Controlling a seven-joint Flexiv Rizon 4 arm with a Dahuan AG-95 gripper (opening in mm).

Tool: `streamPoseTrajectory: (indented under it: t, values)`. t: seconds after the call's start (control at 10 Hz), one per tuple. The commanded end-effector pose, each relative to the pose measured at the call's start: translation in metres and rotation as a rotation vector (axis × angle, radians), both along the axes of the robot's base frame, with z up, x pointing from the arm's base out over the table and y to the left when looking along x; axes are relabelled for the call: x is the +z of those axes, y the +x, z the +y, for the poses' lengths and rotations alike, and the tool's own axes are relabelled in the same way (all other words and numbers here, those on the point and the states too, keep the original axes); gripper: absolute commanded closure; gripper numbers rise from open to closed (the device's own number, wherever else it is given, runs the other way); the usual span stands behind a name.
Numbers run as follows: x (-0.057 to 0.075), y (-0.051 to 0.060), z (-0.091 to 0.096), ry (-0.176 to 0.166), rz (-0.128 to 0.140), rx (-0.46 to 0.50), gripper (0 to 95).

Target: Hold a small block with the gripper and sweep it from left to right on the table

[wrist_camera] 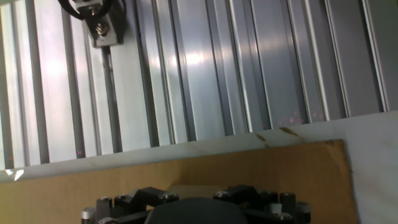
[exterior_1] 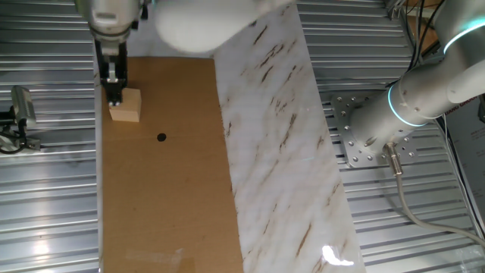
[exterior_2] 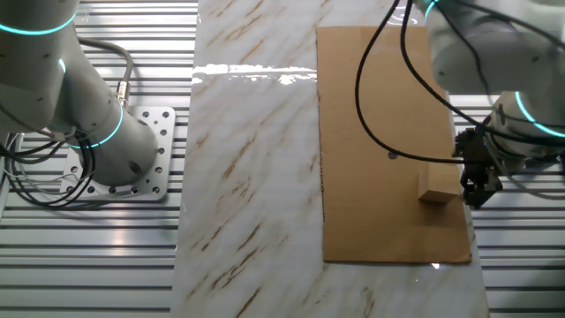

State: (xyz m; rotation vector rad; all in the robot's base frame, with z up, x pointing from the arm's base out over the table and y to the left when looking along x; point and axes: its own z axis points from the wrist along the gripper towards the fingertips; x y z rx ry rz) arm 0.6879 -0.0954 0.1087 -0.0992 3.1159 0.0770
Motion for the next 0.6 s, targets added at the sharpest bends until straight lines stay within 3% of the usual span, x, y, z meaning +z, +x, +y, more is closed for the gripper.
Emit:
streamPoseTrajectory:
  t: [0.1, 0.6]
  values:
    - [0.0073, 0.001, -0.0007, 0.0, 0.021, 0.112, 19.0]
    - [0.0073, 0.001, -0.0007, 0.009, 0.036, 0.148, 19.0]
